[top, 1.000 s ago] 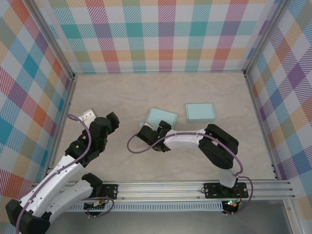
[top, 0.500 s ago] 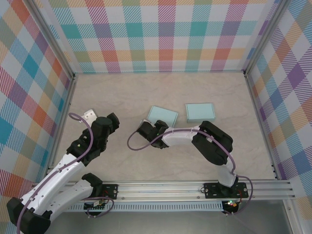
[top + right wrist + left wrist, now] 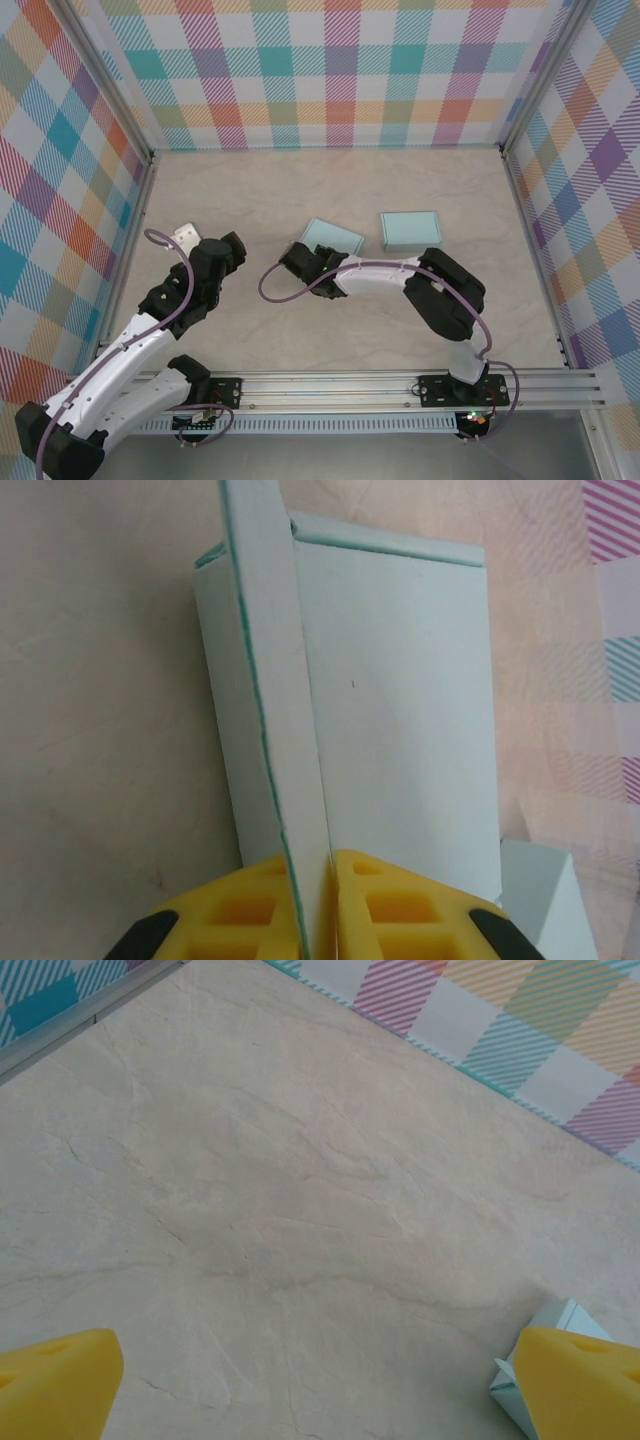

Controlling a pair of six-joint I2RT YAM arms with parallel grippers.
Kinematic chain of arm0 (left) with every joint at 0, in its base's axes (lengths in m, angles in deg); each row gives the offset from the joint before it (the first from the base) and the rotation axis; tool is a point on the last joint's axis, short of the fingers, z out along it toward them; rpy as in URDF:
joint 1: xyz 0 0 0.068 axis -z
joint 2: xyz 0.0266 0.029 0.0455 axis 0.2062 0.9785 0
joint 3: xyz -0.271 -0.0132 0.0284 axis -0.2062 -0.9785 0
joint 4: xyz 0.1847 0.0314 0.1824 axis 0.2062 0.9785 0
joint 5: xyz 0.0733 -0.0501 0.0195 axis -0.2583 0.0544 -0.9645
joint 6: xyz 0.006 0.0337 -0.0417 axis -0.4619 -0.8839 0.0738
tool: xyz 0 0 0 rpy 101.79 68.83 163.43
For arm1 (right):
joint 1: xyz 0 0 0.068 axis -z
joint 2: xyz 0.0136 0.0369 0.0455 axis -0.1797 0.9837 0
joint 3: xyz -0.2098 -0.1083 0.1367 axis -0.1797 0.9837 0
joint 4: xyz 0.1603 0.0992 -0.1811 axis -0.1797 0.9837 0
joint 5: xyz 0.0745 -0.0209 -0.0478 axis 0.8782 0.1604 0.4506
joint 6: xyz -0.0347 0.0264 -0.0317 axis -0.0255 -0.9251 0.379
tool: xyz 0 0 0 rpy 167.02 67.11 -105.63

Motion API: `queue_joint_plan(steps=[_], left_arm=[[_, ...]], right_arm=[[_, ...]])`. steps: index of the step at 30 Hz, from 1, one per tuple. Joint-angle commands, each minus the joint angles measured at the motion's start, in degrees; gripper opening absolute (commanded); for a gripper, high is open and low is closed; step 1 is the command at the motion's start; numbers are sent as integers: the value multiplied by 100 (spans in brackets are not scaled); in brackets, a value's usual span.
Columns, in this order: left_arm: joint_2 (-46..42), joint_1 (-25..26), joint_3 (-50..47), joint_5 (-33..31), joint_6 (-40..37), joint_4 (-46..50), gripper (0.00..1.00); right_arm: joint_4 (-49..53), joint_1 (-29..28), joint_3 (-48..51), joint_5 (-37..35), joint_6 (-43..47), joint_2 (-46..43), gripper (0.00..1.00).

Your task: Fold the paper box

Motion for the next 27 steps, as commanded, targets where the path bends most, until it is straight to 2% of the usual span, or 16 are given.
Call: queue_joint_plan(steps=[1, 7, 9, 11, 16, 24, 26, 27], left_arm=[[109, -81, 300, 268, -505, -170, 100], [674, -270, 605, 1307, -1117, -510, 100], [838, -359, 627, 1852, -1300, -700, 100], [996, -461, 627, 2323, -1447, -883, 99], [1361, -784, 570, 3288, -1916, -1490, 97], [2251, -1620, 470, 5445, -3002, -2705, 82], [2587, -1728, 595, 5880, -3458, -2770, 73], [2759, -1752, 687, 6045, -3713, -2722, 64]], right_arm=[[811, 84, -363, 1023, -353, -728, 12], [1612, 523, -519, 2944, -499, -1370, 10], [1953, 724, -648, 3544, -519, -1368, 9], [2231, 973, -777, 4241, -530, -1319, 5], [2823, 1692, -1173, 5852, -458, -991, 7], [3415, 2247, -2032, 6672, -93, -86, 11], [3454, 2291, -2162, 6705, -31, 33, 14], [3454, 2301, -2201, 6689, -18, 77, 16]])
